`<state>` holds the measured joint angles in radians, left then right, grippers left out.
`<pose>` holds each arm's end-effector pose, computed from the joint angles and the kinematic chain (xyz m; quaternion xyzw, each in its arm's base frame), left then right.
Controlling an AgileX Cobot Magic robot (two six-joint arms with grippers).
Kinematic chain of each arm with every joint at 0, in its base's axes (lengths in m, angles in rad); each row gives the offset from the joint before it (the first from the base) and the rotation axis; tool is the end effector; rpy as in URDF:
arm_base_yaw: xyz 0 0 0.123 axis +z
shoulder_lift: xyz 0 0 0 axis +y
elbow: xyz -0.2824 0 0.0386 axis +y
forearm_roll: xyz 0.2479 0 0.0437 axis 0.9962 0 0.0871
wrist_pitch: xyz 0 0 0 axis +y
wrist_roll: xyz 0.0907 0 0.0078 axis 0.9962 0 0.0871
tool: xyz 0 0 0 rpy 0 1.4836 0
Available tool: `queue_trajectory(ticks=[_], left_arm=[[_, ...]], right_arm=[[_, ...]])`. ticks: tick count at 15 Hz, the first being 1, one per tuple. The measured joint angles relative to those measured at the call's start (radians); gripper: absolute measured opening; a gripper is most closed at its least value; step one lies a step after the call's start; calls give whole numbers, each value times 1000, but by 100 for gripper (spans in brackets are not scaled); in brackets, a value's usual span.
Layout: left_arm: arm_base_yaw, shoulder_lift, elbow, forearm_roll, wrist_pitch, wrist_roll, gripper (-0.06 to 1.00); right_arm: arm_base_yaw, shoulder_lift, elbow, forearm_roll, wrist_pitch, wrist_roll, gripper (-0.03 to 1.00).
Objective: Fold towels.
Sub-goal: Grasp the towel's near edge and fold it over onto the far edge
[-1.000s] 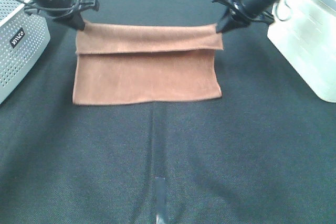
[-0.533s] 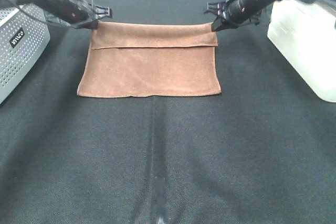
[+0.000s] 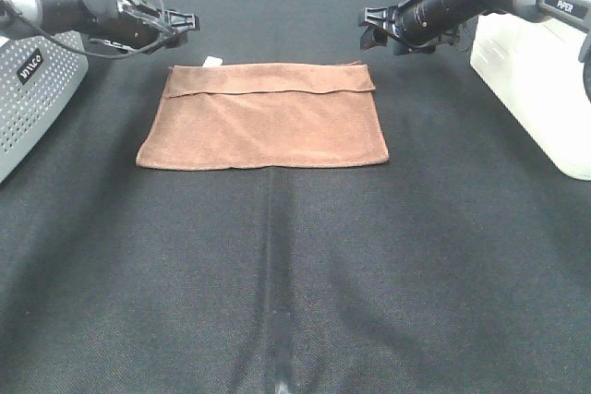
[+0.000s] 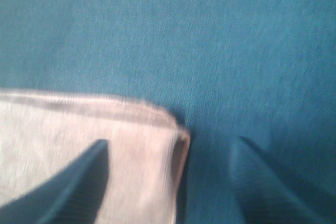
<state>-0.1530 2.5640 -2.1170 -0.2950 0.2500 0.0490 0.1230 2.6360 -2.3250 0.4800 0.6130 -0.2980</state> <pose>0.5673 -0.0941 0.1258 -0.0205 0.8837 -0.1217 0.4515 0.5700 0.0949 0.1298 -0.0600 0.9143 0.1662 0.3644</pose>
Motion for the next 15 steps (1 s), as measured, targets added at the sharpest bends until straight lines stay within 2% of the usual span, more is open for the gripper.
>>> queue_trajectory(ticks=[1,3,5,7,8,9,12,14,15], left_arm=[[0,0,0,0,0,0,65],[0,-15,0,15,89,0,72],[0,-21,-1,49,221,3,73],[0,-22,-1,93,455,1,73],[0,-25,-1,95,496,-5,73],[0,-39,-1,98,590,-49,73],[0,-89,-1,98,716,-148,73],[0,-117,14,95,751,-165,73],[0,-159,70,80,759,-171,73]], right_arm=[[0,0,0,0,0,0,65],[0,-20,0,-18,86,0,67],[0,-47,-1,-23,193,3,67],[0,-67,-1,-33,361,42,65],[0,-68,-1,-35,383,55,64],[0,-79,-1,-47,453,87,64],[0,-110,-3,-53,572,104,64],[0,-114,-4,-53,593,107,64],[0,-117,3,-56,593,138,64]])
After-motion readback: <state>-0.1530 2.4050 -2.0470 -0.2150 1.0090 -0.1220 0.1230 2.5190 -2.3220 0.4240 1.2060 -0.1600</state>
